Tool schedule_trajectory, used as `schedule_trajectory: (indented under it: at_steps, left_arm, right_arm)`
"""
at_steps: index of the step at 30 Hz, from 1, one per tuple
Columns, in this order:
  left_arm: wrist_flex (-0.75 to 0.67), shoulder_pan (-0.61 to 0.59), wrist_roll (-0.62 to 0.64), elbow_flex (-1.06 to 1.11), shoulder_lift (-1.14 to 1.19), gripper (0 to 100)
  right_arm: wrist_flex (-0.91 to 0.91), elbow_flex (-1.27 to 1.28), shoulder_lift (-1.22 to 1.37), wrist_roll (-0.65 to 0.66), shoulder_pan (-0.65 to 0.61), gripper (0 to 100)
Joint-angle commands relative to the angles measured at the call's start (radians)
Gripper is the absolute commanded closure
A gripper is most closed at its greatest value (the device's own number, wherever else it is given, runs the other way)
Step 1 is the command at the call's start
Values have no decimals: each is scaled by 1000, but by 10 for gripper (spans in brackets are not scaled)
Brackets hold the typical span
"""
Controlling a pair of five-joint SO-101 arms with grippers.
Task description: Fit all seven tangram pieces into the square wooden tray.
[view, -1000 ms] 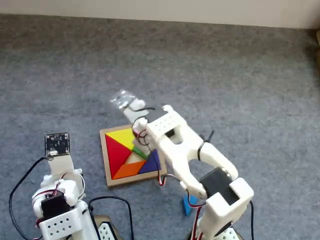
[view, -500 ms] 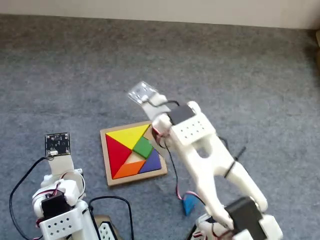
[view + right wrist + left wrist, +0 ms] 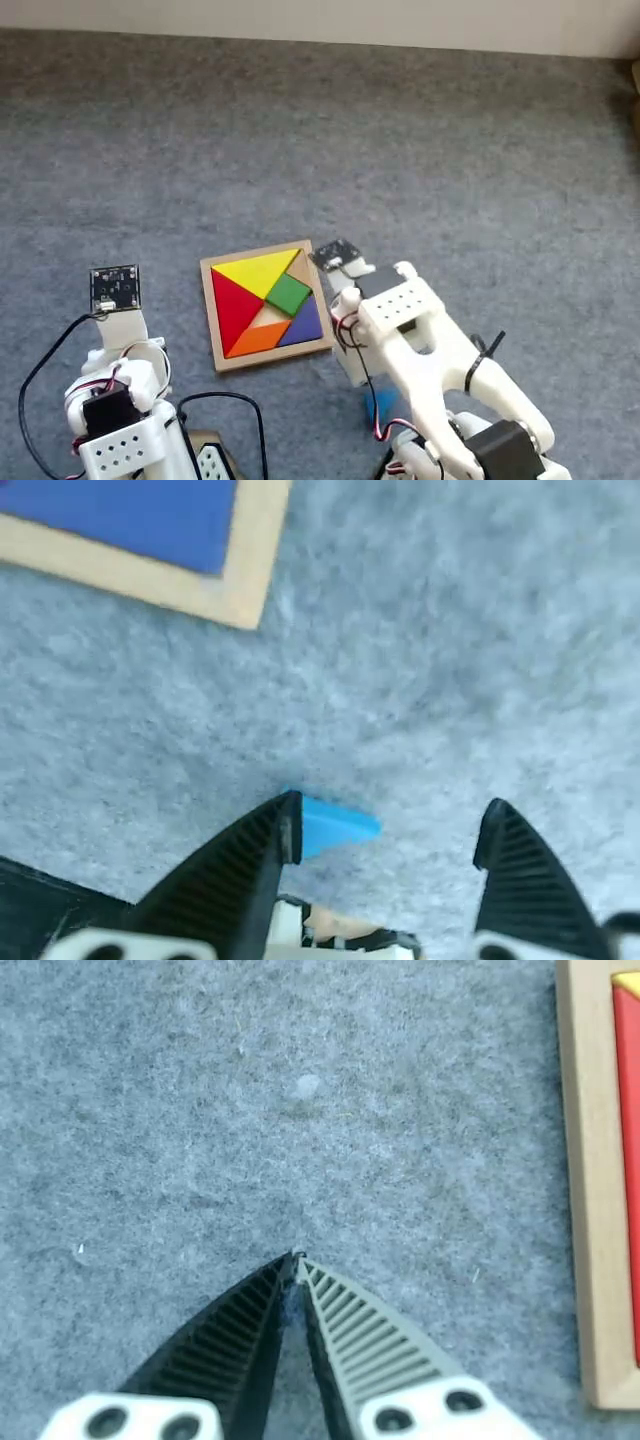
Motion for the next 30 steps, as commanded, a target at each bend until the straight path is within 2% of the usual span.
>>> schedule_trajectory:
  at_steps: [1,6,13,24,30]
  left_arm:
    - [3,-10,-6,21,-41,994]
    - [3,-10,-6,21,-41,994]
    - [3,-10,-6,21,-41,994]
    - [3,-10,-6,21,-41,994]
    - [3,-10,-6,21,-41,994]
  right_arm:
    - [13,8,-36,-110,-45,721]
    - [13,8,-35,-290,-104,721]
    - [4,76,-27,-465,-191,721]
    - [-269,272,-27,-473,-176,735]
    - [-387,305,-28,-468,-166,926]
